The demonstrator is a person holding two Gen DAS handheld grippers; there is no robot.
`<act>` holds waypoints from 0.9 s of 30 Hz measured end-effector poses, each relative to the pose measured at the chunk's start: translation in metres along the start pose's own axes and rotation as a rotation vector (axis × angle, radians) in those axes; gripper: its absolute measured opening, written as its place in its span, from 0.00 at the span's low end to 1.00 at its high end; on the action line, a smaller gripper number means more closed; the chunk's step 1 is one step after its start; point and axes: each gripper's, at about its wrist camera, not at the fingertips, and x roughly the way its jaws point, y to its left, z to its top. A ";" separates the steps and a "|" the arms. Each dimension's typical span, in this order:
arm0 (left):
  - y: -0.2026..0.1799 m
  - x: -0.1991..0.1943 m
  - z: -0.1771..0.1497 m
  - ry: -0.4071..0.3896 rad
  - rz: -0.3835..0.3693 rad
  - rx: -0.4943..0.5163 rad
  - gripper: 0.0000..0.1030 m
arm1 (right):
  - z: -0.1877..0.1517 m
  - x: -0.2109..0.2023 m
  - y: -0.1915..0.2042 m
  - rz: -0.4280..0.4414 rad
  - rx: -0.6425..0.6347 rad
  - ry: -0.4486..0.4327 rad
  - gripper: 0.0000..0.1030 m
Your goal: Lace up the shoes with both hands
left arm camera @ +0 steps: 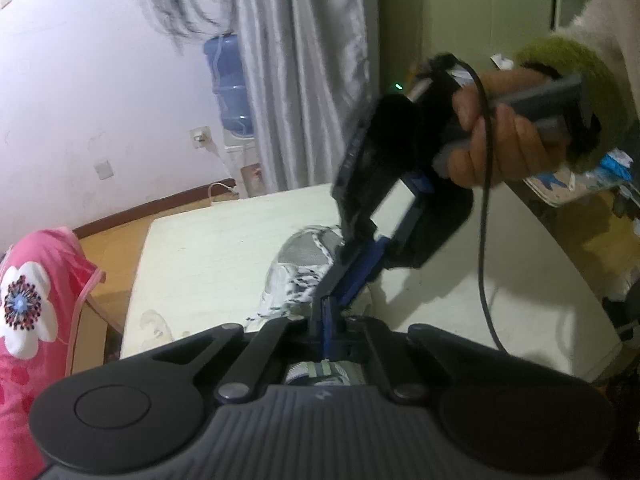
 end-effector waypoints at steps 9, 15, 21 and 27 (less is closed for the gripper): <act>0.001 -0.004 0.006 0.044 0.002 -0.031 0.01 | -0.003 0.003 -0.009 0.041 0.045 0.005 0.14; -0.004 0.007 0.008 0.067 0.011 0.023 0.05 | -0.001 0.006 -0.008 0.043 0.055 0.015 0.14; -0.006 0.016 0.011 0.091 0.011 0.064 0.05 | 0.000 0.007 -0.008 0.046 0.056 0.021 0.14; -0.007 0.016 0.012 0.092 0.003 0.085 0.02 | 0.002 0.006 -0.008 0.061 0.055 0.016 0.14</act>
